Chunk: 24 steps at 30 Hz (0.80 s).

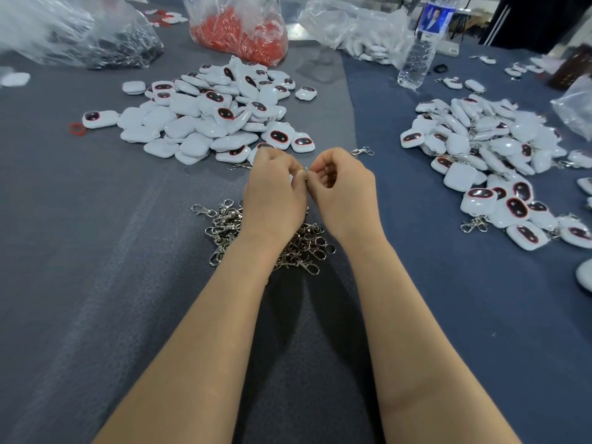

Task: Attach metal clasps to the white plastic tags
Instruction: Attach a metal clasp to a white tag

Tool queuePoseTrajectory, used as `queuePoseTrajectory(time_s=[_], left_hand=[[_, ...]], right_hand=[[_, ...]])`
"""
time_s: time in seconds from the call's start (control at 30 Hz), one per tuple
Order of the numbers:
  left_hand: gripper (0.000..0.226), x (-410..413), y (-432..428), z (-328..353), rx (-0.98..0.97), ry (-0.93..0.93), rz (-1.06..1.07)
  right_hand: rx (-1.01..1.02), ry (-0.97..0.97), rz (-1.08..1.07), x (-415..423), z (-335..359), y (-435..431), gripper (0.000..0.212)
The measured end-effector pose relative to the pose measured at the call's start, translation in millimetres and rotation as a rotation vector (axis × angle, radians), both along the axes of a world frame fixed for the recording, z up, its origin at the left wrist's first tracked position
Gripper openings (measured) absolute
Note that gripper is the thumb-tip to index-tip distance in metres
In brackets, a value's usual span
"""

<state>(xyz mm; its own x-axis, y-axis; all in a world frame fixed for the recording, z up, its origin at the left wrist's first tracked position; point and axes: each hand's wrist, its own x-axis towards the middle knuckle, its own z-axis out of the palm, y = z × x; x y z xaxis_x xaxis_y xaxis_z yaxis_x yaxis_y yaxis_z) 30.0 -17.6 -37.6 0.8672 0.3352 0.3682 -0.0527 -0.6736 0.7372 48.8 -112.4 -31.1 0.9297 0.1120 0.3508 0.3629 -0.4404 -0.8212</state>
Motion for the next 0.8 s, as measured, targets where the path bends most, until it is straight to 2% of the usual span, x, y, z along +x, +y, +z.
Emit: queuePoseTrajectory(time_s=[0.17,0.33,0.47,0.57,0.8], left_hand=[[0.007,0.2,3.8,1.0,0.014,0.021,-0.011],[0.011,0.3,7.8,5.5,-0.013,0.033,-0.11],[0.025,-3.0,13.4,11.4,-0.197,0.054,-0.224],[0.027,-4.0,9.4,12.4,-0.32,0.068,-0.258],[0.024,-3.5,10.6,8.5,-0.267,0.037,-0.27]], right_hand=[[-0.035,-0.03,0.052,-1.2,0.3,-0.6,0.016],[0.059,0.013,-0.031,0.4,1.5,-6.2,0.015],[0.055,0.063,-0.105,4.3,1.2,-11.5,0.012],[0.033,0.075,-0.086,4.3,1.1,-10.7,0.014],[0.001,0.047,-0.055,4.3,0.1,-9.4,0.017]])
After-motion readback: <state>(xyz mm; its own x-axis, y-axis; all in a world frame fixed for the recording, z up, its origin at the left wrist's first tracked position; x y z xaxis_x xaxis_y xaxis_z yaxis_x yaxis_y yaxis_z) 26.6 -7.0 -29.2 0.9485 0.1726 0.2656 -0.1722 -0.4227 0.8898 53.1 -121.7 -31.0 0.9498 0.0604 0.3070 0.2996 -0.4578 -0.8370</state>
